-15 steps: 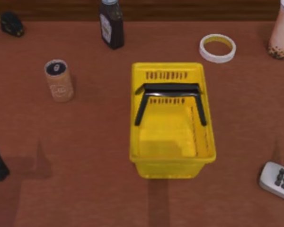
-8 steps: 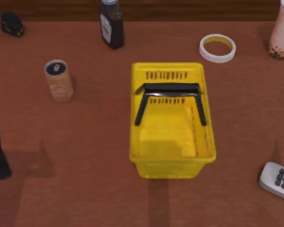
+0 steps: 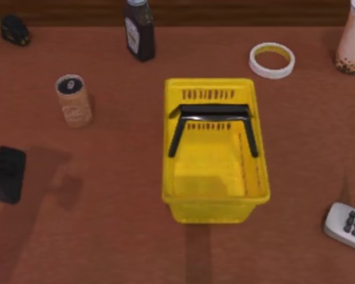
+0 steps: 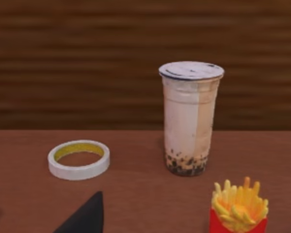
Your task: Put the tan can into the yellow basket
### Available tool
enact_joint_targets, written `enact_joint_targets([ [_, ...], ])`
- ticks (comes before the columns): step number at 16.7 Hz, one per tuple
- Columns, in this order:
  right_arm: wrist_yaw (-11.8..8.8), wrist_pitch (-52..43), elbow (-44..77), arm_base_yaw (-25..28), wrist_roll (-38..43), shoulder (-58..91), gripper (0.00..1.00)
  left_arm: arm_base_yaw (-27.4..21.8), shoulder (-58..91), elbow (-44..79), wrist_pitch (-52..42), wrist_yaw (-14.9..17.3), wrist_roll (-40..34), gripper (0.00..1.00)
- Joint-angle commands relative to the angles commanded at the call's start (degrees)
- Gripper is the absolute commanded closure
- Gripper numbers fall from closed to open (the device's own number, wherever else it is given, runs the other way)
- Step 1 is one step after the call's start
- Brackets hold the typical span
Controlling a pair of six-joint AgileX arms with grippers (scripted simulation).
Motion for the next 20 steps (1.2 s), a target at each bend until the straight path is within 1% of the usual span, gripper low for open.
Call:
enact_joint_targets([
  [7, 0.0, 0.0, 0.0, 0.0, 0.0, 0.0, 0.00, -3.1, 42.4, 37.6, -26.6, 0.1, 10.5, 0.00],
  [11, 0.0, 0.0, 0.0, 0.0, 0.0, 0.0, 0.00, -4.2, 65.3, 60.6, -39.2, -0.2, 16.4, 0.00],
  [16, 0.0, 0.0, 0.0, 0.0, 0.0, 0.0, 0.00, -4.7, 87.5, 86.3, -49.6, -0.9, 22.3, 0.00],
  [20, 0.0, 0.0, 0.0, 0.0, 0.0, 0.0, 0.00, -4.7, 98.1, 100.7, -53.2, -1.4, 25.4, 0.00],
])
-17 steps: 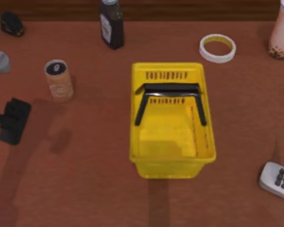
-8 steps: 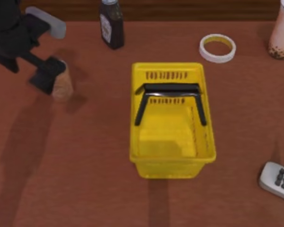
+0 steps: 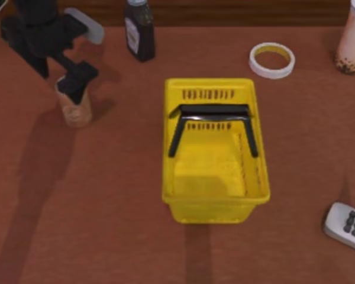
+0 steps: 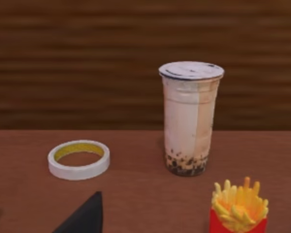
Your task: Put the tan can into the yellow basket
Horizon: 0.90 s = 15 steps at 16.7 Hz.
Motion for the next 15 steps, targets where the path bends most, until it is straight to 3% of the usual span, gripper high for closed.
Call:
enact_joint_targets([
  [10, 0.0, 0.0, 0.0, 0.0, 0.0, 0.0, 0.00, 0.2, 3.6, 5.1, -0.6, -0.2, 1.1, 0.00],
  [15, 0.0, 0.0, 0.0, 0.0, 0.0, 0.0, 0.00, 0.1, 2.9, -3.3, 6.9, -0.2, 1.1, 0.00],
])
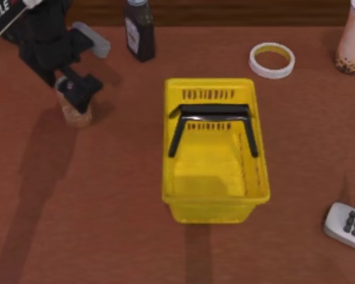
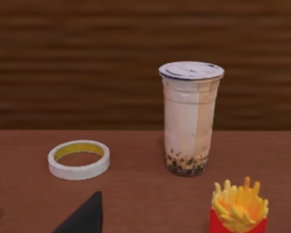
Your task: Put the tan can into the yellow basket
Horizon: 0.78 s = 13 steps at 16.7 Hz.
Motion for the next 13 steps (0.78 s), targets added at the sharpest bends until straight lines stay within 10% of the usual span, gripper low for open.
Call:
enact_joint_targets([
  [7, 0.0, 0.0, 0.0, 0.0, 0.0, 0.0, 0.00, 0.0, -0.2, -4.6, 4.5, 0.0, 0.0, 0.00],
  [13, 0.0, 0.0, 0.0, 0.0, 0.0, 0.0, 0.00, 0.0, -0.2, -4.6, 4.5, 0.0, 0.0, 0.45],
])
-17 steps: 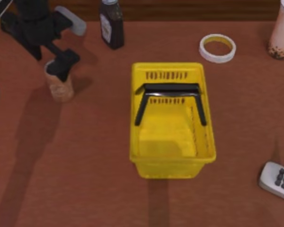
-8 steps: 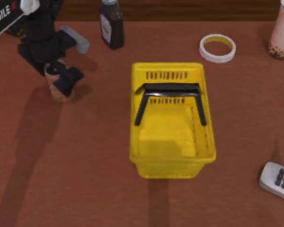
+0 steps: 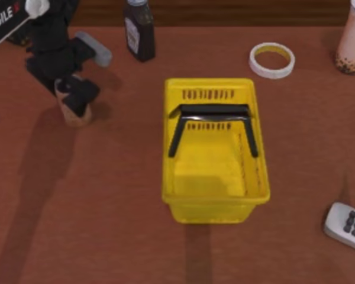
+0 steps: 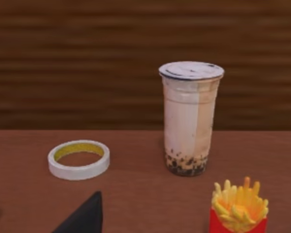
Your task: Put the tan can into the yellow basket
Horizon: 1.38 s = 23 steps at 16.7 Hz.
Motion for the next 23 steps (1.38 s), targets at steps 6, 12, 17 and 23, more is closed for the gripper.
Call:
enact_joint_targets([
  [6, 0.0, 0.0, 0.0, 0.0, 0.0, 0.0, 0.00, 0.0, 0.0, 0.0, 0.0, 0.0, 0.0, 0.90],
  [12, 0.0, 0.0, 0.0, 0.0, 0.0, 0.0, 0.00, 0.0, 0.0, 0.0, 0.0, 0.0, 0.0, 1.00],
  [17, 0.0, 0.0, 0.0, 0.0, 0.0, 0.0, 0.00, 0.1, 0.0, 0.0, 0.0, 0.0, 0.1, 1.00],
  [23, 0.0, 0.0, 0.0, 0.0, 0.0, 0.0, 0.00, -1.1, -1.5, -5.7, 11.9, 8.7, -3.9, 1.00],
])
